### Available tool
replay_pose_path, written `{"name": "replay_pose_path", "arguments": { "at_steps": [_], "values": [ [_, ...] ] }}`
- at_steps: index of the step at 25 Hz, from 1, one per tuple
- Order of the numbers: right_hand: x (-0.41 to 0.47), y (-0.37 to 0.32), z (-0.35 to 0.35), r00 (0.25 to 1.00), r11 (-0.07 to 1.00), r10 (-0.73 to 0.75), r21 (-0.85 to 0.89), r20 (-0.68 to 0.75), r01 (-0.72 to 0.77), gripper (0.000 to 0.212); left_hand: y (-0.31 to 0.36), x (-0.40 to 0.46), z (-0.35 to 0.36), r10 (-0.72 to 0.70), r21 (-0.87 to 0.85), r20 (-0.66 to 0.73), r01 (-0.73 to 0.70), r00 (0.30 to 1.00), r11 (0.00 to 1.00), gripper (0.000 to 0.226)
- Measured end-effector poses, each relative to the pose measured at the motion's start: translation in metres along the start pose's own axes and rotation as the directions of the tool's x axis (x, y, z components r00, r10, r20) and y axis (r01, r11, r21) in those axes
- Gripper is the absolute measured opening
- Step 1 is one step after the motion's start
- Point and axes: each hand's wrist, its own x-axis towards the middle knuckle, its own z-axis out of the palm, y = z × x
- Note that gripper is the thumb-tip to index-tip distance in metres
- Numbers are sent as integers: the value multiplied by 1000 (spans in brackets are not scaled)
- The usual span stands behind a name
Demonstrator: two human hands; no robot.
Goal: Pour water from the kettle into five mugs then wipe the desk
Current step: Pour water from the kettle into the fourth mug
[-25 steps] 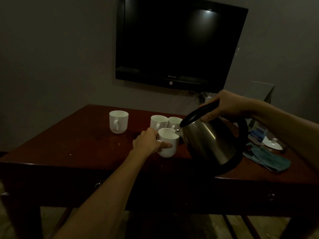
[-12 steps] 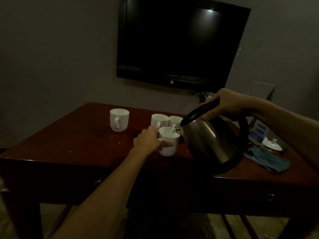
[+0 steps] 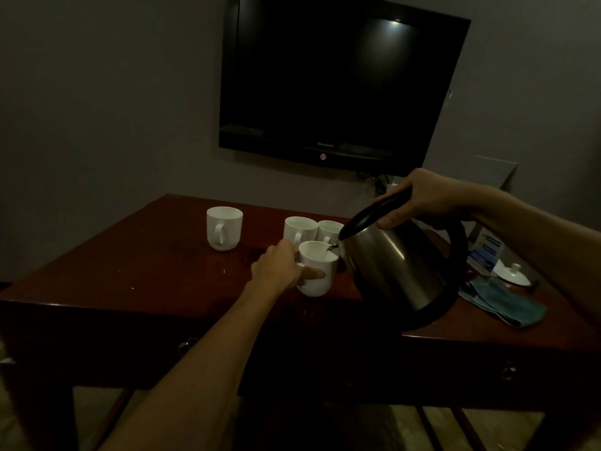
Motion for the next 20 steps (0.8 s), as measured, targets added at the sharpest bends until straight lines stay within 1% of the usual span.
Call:
{"name": "replay_pose_path", "arguments": {
  "at_steps": [2, 4, 7, 11, 13, 15, 20],
  "values": [
    [0, 0, 0, 1000, 1000, -4, -1, -2, 4, 38, 1, -1, 0, 1, 9, -5, -1, 1000, 1000, 64],
    [0, -1, 1, 1000, 1000, -8, 2, 1, 8, 38, -1, 0, 0, -10, 5, -3, 10, 1000, 1000, 67],
    [1, 1, 0, 1000, 1000, -6, 19, 12, 5, 47, -3, 1, 1, -13, 8, 6, 13, 1000, 1000, 71],
    [3, -2, -1, 1000, 1000, -9, 2, 17, 9, 55, 1, -3, 0, -7, -5, -13, 7, 1000, 1000, 66],
    [3, -4, -1, 1000, 1000, -19, -15, 24, 19, 48, 3, -4, 0, -8, -13, -7, 8, 1000, 1000, 63],
    [1, -7, -1, 1000, 1000, -12, -25, 21, 13, 37, 2, -3, 0, 0, -16, 3, 0, 1000, 1000, 67],
    [-1, -11, -1, 1000, 999, -10, -34, 18, 10, 37, -2, 0, 1, -9, -12, 2, 9, 1000, 1000, 70]
  ]
}}
